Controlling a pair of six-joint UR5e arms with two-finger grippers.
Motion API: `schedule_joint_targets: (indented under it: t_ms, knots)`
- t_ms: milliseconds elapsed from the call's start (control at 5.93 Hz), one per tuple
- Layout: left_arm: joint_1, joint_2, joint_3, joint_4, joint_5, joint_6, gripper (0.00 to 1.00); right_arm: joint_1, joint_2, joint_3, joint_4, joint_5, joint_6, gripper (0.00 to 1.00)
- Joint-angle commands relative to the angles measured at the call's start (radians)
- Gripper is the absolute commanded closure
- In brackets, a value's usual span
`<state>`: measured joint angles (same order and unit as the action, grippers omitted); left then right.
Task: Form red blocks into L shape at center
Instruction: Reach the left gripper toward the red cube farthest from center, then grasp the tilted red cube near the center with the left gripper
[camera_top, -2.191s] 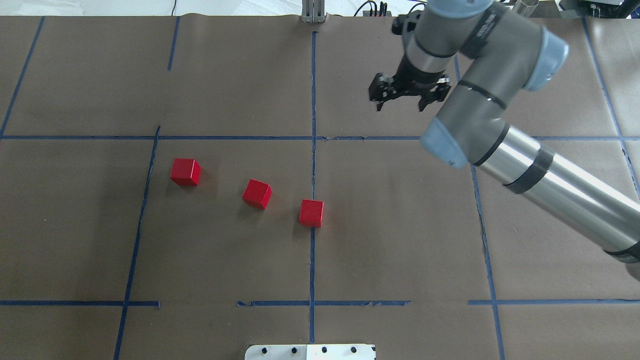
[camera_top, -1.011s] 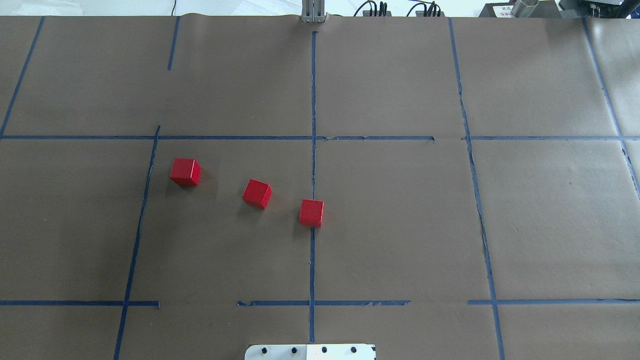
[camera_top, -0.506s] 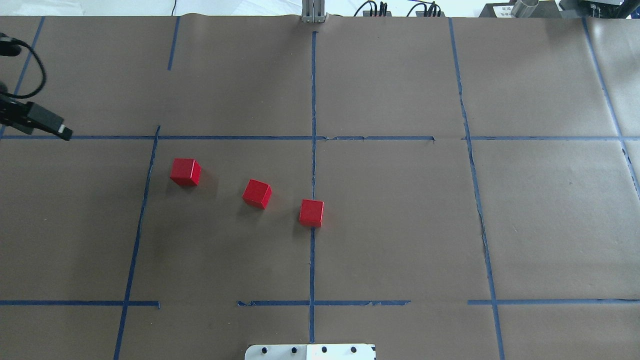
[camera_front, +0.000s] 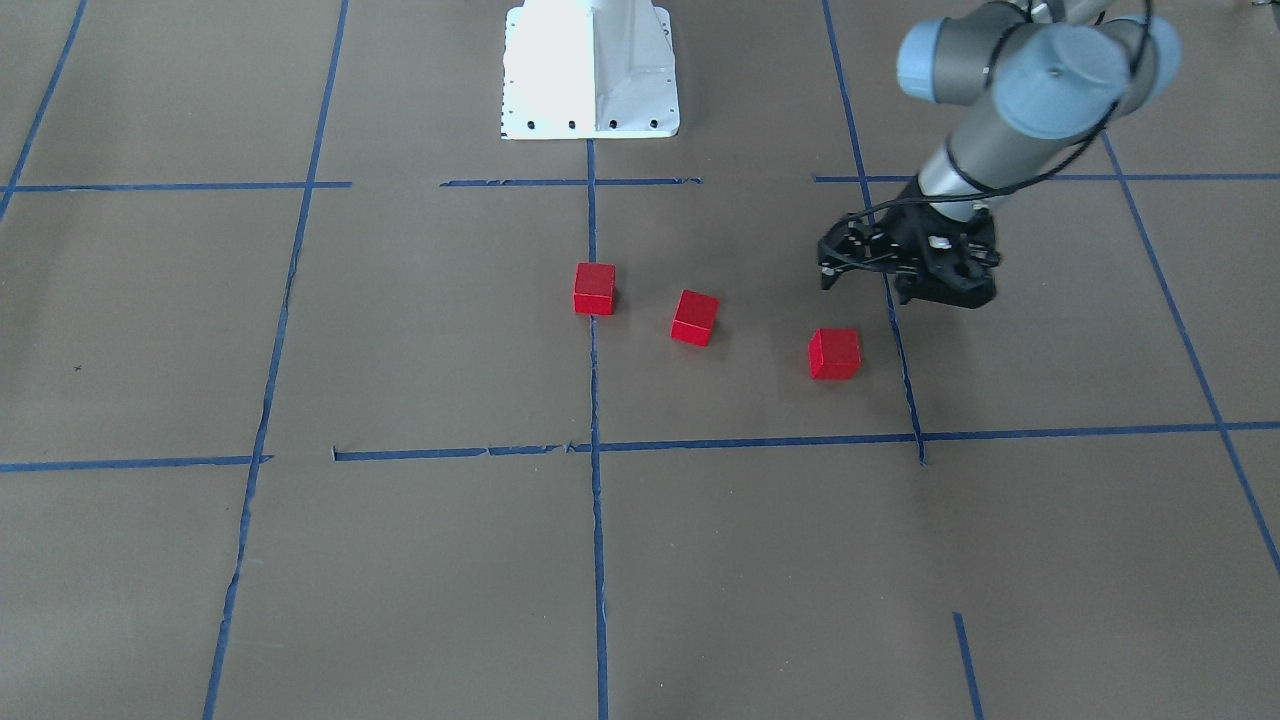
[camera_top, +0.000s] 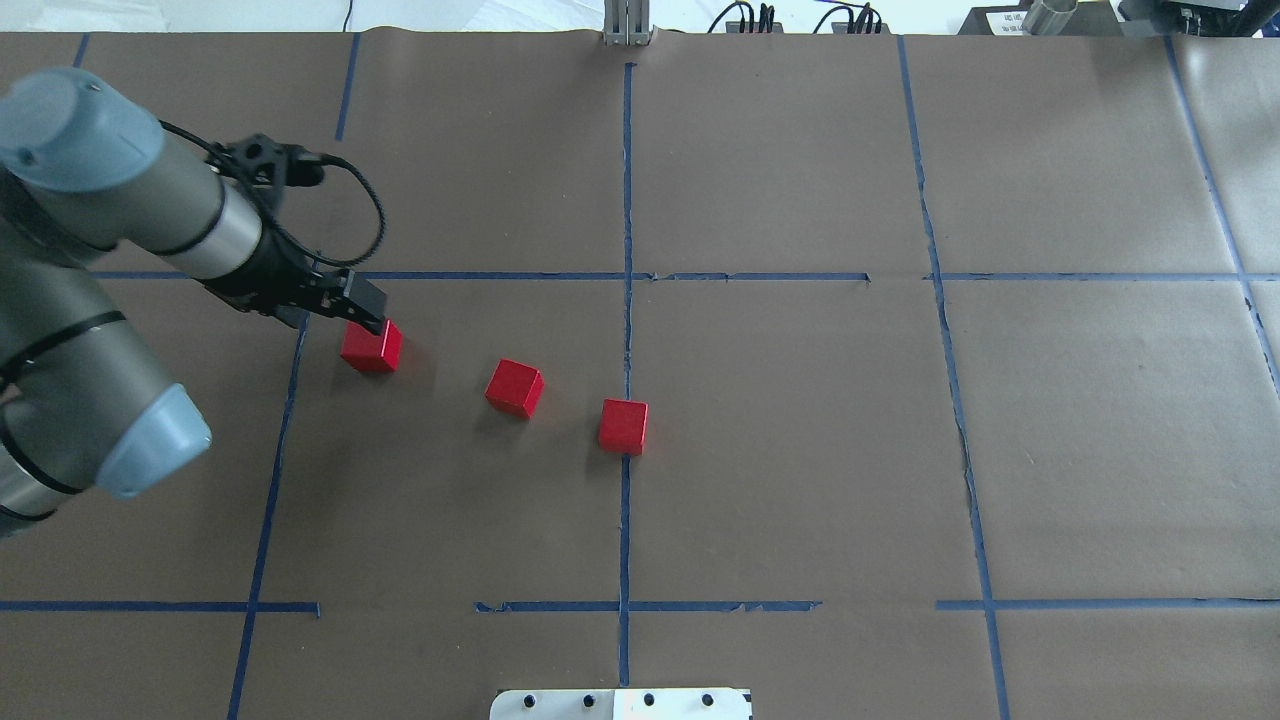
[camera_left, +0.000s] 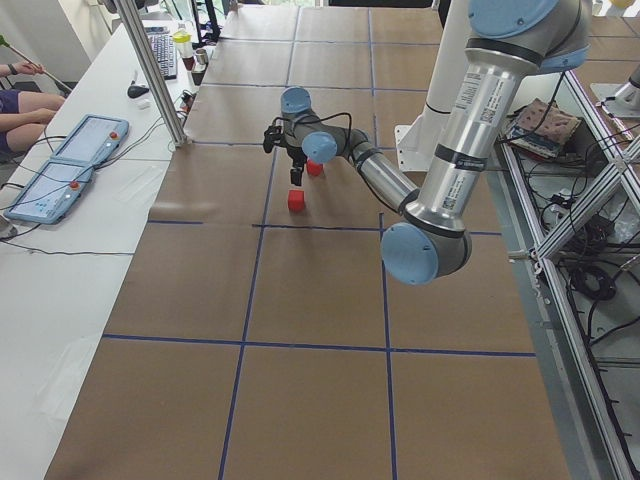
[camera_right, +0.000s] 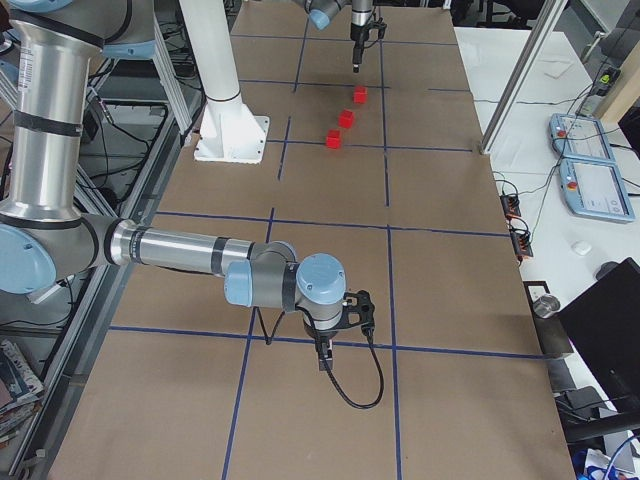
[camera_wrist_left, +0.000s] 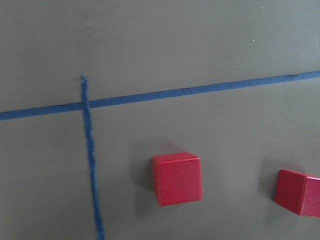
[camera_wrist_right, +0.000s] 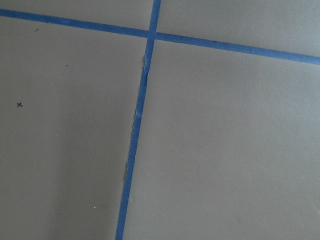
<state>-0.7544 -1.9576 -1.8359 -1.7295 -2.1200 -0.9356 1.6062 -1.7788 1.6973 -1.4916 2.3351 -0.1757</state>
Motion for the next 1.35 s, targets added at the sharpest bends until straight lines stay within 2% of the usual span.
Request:
schedule_joint_targets:
  t_ms: [0,169,674,1180]
  knots:
    - [0.137,-0.14,0.088,0.002,0.096,-0.069,0.0,0.0,0.001,0.001,0.001,0.001,0.002,0.0]
    - [0.186,-0.182,0.127,0.001,0.171,-0.13,0.0,0.0,0.001,-0.001,0.001,0.0,0.002,0.0]
    - [0.213,-0.245,0.246,-0.011,0.202,-0.167,0.0,0.0,0.001,-0.004,0.001,0.001,0.001,0.0]
    - [0.222,-0.259,0.305,-0.015,0.202,-0.158,0.11,0.0,0.001,-0.007,0.001,0.001,0.001,0.0]
